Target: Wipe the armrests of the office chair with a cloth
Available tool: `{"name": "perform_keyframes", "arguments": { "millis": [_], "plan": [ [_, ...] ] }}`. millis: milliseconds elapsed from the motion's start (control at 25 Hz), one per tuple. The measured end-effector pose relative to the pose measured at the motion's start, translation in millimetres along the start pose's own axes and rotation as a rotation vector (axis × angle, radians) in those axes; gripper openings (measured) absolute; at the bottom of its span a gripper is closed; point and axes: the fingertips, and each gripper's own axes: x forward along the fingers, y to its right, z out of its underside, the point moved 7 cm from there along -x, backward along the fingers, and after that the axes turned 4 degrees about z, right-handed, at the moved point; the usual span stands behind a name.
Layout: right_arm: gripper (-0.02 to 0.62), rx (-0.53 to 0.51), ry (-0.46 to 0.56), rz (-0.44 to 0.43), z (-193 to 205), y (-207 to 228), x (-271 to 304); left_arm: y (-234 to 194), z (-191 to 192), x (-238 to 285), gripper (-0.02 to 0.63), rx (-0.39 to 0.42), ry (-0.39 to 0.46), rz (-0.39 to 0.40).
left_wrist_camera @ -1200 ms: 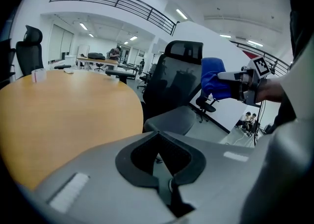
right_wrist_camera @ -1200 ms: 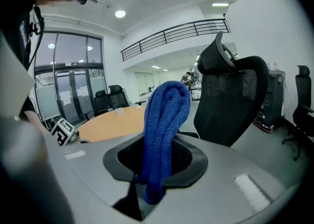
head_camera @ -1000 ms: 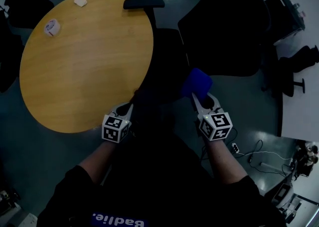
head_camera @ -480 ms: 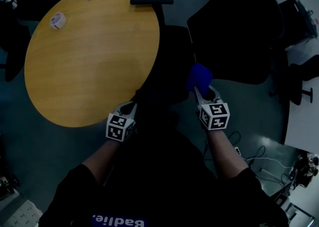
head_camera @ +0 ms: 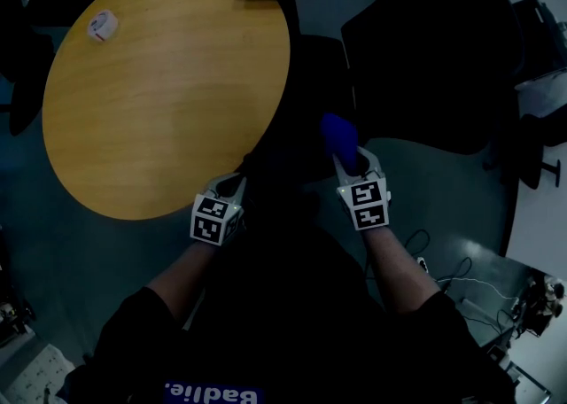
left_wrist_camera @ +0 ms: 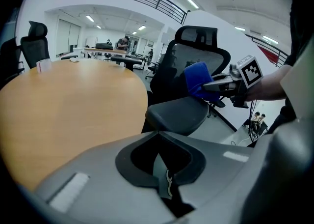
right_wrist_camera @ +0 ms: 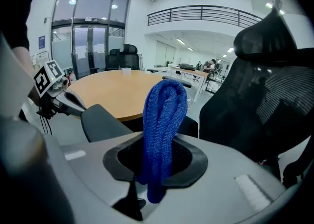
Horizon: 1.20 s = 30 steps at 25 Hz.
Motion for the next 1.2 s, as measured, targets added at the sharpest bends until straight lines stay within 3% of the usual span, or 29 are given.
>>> {"name": "perform_keyframes", "arguments": {
  "millis": [280, 480, 600, 880, 1200],
  "plan": [
    [0.101, -0.106, -0.010, -0.032, -10, -29, 14, -2, -1, 0, 0.011, 0.007, 0.009, 0.024],
    [0.101, -0.244, -0.062, 0.012, -17, -17, 21, -6, 0, 0, 0.011, 0.010, 0.024, 0.043],
    [0.101, -0.283, -0.089, -0.007, -14, -15, 24, -6, 0, 2, 0.011, 0.002, 0.033, 0.047],
    [0.101, -0.206, -0.070, -0.034, -19, -34, 30, 0, 1, 1, 0.011, -0.008, 0.063, 0.051],
    [0.101, -0.165, -0.035, -0.121, -45, -87, 47, -9, 6, -1, 0.011, -0.037, 0.088, 0.061]
  ]
}}
